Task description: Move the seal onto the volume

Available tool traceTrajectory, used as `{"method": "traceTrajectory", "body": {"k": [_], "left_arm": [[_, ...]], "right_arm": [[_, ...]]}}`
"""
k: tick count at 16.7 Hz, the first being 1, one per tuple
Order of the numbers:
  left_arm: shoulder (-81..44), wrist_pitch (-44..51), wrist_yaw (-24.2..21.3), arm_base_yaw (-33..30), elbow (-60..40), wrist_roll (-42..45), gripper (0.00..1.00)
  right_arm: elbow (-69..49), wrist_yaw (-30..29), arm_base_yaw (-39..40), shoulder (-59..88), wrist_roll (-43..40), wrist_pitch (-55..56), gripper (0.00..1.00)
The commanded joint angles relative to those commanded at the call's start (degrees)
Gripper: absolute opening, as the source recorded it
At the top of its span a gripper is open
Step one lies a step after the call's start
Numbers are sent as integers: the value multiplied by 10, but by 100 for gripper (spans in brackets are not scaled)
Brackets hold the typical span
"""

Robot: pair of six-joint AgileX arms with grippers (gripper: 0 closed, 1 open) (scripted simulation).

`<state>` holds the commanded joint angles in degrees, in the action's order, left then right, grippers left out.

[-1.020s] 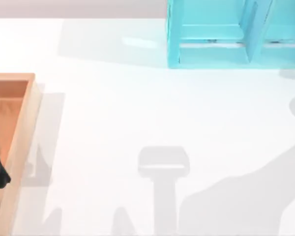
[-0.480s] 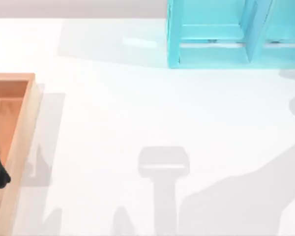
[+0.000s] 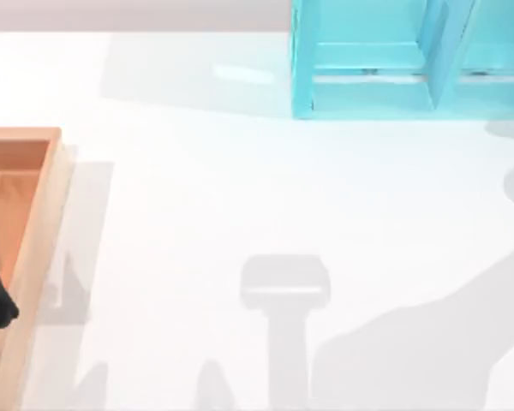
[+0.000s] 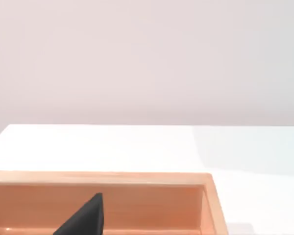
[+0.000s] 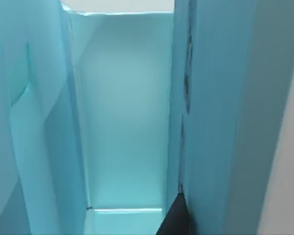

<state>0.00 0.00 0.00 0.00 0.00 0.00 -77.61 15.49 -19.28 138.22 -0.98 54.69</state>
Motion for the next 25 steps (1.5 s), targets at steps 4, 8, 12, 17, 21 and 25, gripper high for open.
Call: {"method": "traceTrajectory", "body": {"k": [4,8,12,17,21,25], "left_arm": [[0,0,0,0,0,0,100],[0,0,0,0,0,0,100],[0,0,0,0,0,0,100],[0,0,0,0,0,0,100],[0,0,0,0,0,0,100],[0,0,0,0,0,0,100]], "right_arm": [[11,6,-8,-22,2,-12,0],[70,35,-29,-134,4,-76,0],[154,74,-64,-330,0,-169,0],[252,118,-111,-542,-8,-279,0],[288,136,-131,-606,-12,-320,0],[289,136,-128,-603,-11,-320,0]]}}
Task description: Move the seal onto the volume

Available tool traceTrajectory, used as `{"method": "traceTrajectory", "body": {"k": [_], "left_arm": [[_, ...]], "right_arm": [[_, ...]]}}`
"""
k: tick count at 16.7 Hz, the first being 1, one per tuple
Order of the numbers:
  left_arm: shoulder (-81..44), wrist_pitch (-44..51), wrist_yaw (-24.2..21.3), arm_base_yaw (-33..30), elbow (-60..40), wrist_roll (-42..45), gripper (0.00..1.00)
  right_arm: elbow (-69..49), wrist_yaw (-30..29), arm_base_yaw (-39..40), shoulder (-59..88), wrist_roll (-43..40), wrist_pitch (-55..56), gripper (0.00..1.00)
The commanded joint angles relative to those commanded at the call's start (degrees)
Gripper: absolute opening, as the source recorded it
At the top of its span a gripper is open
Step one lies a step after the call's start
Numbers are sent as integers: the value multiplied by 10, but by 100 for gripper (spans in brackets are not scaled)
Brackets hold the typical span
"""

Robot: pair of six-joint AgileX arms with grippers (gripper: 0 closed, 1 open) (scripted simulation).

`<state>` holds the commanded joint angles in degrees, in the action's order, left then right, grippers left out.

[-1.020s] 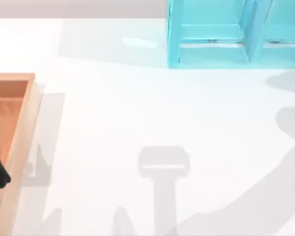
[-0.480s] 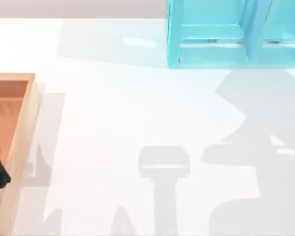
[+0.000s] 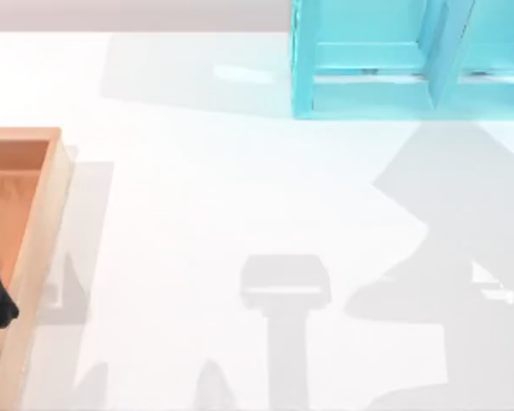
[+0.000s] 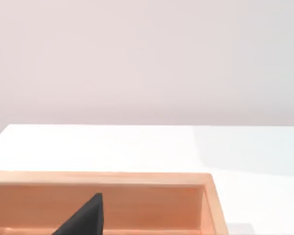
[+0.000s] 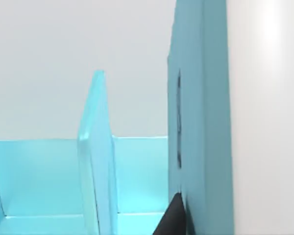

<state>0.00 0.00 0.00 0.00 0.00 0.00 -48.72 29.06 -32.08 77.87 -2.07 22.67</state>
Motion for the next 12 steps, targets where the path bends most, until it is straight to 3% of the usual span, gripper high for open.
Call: {"method": "traceTrajectory", "body": {"k": [3,6,9,12], "left_arm": [[0,0,0,0,0,0,100],[0,0,0,0,0,0,100],[0,0,0,0,0,0,100],[0,0,0,0,0,0,100]], "right_arm": [[-9,-16,18,4,-17,12,0],[-39,-76,90,29,-80,49,0],[-84,-166,216,74,-177,93,0],[-134,-279,391,136,-292,128,0]]}}
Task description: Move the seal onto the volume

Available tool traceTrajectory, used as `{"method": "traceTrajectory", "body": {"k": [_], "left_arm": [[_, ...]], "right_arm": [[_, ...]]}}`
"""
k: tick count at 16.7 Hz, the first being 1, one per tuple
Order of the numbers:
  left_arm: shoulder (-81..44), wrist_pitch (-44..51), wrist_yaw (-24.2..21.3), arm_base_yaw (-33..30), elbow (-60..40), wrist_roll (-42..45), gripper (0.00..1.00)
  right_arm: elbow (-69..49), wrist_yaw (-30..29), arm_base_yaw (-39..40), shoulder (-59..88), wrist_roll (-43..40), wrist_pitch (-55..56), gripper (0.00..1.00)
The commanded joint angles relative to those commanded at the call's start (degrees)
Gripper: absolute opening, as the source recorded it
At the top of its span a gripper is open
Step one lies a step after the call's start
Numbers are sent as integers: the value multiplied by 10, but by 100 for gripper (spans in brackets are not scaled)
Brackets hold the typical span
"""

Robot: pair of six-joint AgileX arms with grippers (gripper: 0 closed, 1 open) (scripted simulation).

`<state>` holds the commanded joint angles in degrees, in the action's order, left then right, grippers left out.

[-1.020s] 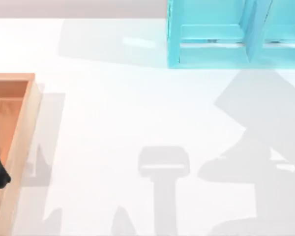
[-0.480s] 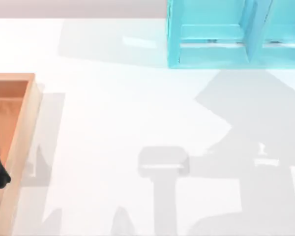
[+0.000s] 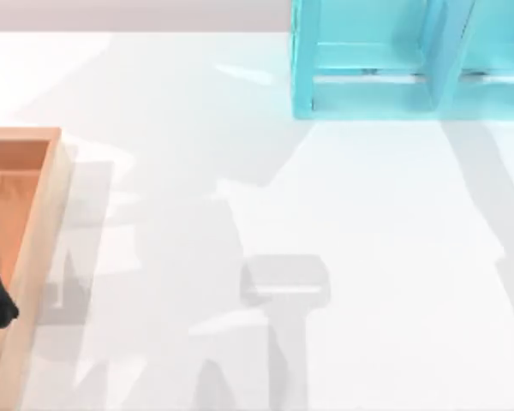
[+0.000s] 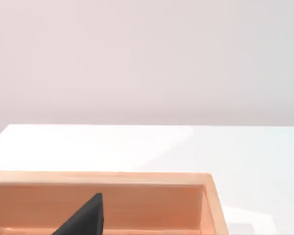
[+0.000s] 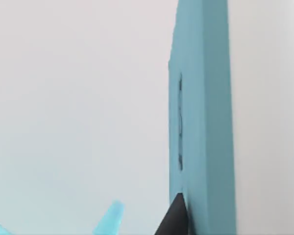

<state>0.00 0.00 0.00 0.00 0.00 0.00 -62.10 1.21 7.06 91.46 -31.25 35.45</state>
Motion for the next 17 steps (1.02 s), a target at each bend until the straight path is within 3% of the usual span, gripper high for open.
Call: {"method": "traceTrajectory", "body": {"k": [4,8,13,17], "left_arm": [[0,0,0,0,0,0,100],[0,0,0,0,0,0,100],[0,0,0,0,0,0,100],[0,0,0,0,0,0,100]], "right_arm": [[-54,-169,245,101,-151,9,0],[-87,-333,417,197,-266,-24,0],[-109,-485,508,288,-346,-86,0],[-115,-530,532,318,-365,-110,0]]}}
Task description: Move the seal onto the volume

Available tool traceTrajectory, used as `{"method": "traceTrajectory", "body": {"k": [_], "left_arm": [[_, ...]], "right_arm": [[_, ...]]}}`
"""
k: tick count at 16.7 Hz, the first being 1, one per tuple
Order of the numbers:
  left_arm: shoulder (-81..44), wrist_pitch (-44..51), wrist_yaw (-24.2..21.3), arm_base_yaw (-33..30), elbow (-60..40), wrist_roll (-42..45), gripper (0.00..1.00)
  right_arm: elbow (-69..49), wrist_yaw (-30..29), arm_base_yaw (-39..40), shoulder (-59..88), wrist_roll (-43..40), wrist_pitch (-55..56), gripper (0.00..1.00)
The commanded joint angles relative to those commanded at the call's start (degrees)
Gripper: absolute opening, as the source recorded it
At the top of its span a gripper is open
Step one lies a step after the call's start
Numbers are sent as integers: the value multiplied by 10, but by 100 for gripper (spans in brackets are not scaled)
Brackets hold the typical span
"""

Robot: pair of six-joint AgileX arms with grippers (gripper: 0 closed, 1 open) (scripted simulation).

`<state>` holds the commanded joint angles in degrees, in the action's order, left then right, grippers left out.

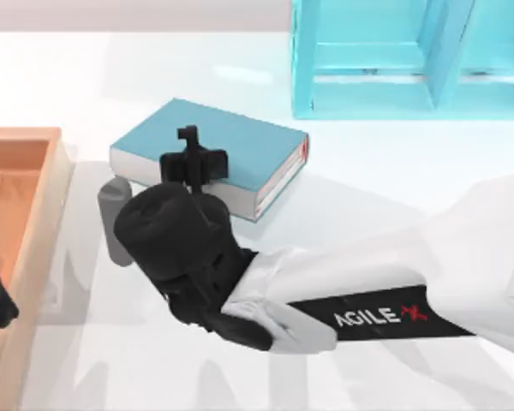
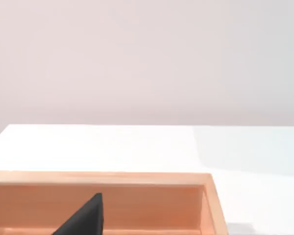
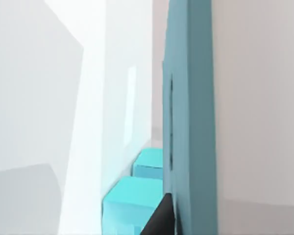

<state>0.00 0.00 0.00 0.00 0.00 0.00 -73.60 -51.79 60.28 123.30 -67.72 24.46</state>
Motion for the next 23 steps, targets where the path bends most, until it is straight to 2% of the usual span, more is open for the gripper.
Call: {"method": "traceTrajectory", "body": {"k": [12,21,23], "left_arm": [[0,0,0,0,0,0,100],[0,0,0,0,0,0,100],[0,0,0,0,0,0,100]], "right_arm": [[7,-4,3,0,6,-1,0],[21,-5,3,39,6,53,0],[21,-5,3,39,6,53,15]]}}
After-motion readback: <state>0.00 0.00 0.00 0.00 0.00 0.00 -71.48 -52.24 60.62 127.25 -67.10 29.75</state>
